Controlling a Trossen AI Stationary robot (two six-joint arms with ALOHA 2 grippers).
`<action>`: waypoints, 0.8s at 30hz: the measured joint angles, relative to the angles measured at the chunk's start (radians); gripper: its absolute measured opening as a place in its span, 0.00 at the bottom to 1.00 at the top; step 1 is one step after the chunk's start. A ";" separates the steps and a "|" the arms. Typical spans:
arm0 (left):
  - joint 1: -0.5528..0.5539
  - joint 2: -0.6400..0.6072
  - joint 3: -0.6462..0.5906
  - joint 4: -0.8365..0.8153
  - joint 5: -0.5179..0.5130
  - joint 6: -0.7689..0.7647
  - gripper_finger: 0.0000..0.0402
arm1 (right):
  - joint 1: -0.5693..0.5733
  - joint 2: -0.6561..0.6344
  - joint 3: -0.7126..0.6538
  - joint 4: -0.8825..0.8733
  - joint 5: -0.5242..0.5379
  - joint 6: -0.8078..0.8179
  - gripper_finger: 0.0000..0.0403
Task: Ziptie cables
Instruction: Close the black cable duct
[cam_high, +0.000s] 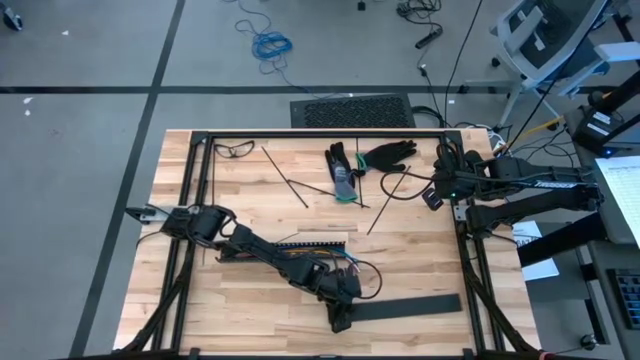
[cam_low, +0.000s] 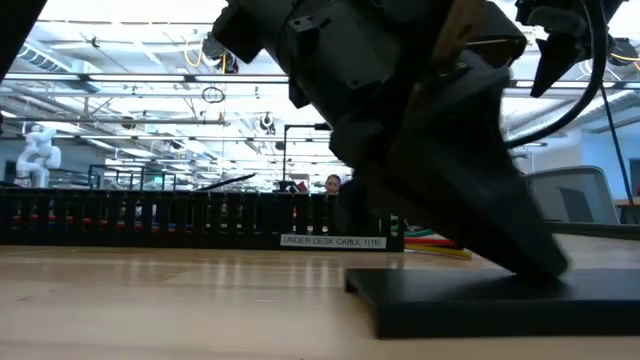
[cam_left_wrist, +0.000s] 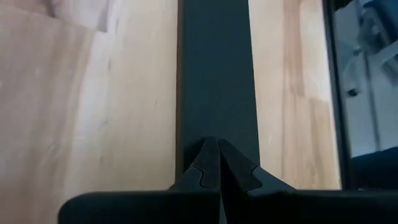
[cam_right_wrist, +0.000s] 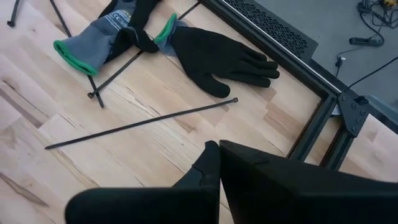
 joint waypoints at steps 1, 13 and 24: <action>0.002 -0.001 0.000 -0.016 -0.002 0.008 0.00 | 0.000 0.000 0.000 0.000 0.000 0.000 0.00; 0.092 -0.011 -0.001 -0.091 -0.072 0.014 0.00 | 0.000 0.000 0.000 0.002 0.000 0.000 0.00; 0.133 -0.021 -0.002 -0.188 -0.078 0.029 0.00 | 0.000 0.000 0.000 0.003 0.000 -0.020 0.00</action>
